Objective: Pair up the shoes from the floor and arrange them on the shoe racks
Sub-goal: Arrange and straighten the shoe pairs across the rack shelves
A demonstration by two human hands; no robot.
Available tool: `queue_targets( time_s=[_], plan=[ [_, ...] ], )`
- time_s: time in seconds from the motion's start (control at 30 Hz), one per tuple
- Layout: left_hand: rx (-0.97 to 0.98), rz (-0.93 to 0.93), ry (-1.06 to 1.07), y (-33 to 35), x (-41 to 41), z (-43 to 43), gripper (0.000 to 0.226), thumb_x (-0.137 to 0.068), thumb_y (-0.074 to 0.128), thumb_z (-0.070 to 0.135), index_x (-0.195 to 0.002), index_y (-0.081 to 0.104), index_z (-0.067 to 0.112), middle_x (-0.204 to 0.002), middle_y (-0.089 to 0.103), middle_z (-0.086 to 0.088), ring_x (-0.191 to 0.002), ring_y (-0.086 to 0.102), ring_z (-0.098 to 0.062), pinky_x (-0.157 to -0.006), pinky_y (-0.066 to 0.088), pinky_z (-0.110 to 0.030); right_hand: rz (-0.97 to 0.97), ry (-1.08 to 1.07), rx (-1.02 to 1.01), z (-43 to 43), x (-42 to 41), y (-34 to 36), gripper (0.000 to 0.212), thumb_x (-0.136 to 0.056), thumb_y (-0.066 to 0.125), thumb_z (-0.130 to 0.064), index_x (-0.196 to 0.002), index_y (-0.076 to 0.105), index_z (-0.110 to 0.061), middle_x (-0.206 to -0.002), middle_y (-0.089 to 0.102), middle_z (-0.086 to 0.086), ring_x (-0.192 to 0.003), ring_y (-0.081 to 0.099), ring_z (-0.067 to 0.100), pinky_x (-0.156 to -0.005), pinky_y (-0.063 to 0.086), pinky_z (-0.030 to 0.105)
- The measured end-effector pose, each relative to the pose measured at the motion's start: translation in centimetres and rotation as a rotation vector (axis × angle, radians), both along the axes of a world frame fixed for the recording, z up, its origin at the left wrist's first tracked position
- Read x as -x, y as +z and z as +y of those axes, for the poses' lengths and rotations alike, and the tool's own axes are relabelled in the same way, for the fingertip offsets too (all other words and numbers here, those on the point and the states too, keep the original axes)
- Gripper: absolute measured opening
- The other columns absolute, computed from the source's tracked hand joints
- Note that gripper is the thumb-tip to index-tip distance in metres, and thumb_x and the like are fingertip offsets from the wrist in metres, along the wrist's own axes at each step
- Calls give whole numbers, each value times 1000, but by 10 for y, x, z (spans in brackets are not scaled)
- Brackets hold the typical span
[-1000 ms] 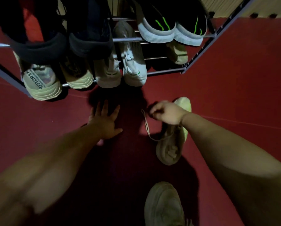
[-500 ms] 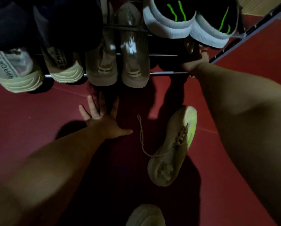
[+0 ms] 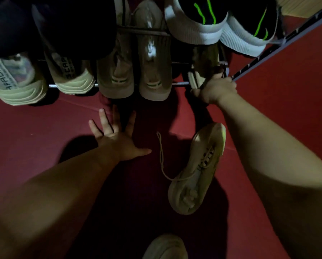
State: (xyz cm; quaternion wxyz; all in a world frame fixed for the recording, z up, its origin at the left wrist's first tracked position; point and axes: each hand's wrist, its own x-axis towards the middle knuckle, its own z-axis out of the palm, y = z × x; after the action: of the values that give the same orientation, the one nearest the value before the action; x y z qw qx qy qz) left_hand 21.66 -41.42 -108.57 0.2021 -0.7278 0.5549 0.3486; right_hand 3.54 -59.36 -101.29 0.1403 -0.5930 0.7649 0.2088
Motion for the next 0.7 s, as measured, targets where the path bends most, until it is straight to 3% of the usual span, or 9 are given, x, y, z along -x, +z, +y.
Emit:
queue_targets(
  time_s=[0.1, 0.17, 0.27, 0.43, 0.53, 0.6, 0.7],
  plan=[
    [-2, -1, -11, 1, 0, 0, 121, -59, 43, 90, -136, -35, 40, -139, -50, -12, -124, -46, -44, -101, -18, -67, -49, -30, 3, 14, 0, -1, 107, -79, 58, -65, -150, -1, -10, -152, 12, 23, -139, 17, 38, -112, 22, 42],
    [-2, 5, -13, 1, 0, 0, 122, -59, 43, 90, -136, -35, 39, -139, -50, -13, -124, -46, -44, -100, -19, -67, -110, -70, 37, 6, -4, -4, 107, -77, 51, -73, -150, 9, -7, -152, 13, 22, -139, 17, 38, -112, 21, 43],
    [-2, 20, -15, 0, -1, 0, 122, -59, 45, 90, -136, -35, 39, -139, -51, -12, -124, -46, -44, -100, -19, -67, -210, -68, 44, -5, -16, -6, 91, -79, 46, -75, -142, 39, -11, -155, 6, 24, -140, 13, 43, -115, 20, 47],
    [-8, 37, -24, 1, -3, -1, 121, -61, 45, 88, -135, -37, 39, -140, -50, -11, -125, -43, -45, -100, -18, -68, -190, -88, 137, -3, -19, -14, 82, -81, 50, -69, -140, 43, -11, -155, 4, 20, -140, 12, 39, -115, 20, 45],
    [-15, 56, -24, 2, -5, -2, 119, -63, 45, 87, -134, -38, 39, -139, -50, -11, -128, -40, -44, -100, -19, -67, -282, -125, 196, 10, -13, -11, 93, -78, 59, -63, -146, 27, -8, -152, 14, 22, -139, 20, 37, -112, 27, 42],
    [-3, 63, -26, 2, -6, -2, 118, -64, 44, 87, -135, -37, 39, -141, -49, -11, -130, -38, -44, -100, -19, -67, -389, -160, 231, 30, -3, -6, 104, -76, 65, -59, -150, 8, -16, -150, 20, 21, -137, 23, 37, -111, 29, 42],
    [66, 67, -33, 0, -7, 1, 116, -64, 43, 87, -138, -32, 39, -145, -44, -10, -131, -37, -44, -101, -17, -67, -421, -139, 232, 69, 19, 5, 109, -73, 69, -55, -151, -1, -25, -145, 26, 19, -134, 28, 38, -108, 31, 43]
  ],
)
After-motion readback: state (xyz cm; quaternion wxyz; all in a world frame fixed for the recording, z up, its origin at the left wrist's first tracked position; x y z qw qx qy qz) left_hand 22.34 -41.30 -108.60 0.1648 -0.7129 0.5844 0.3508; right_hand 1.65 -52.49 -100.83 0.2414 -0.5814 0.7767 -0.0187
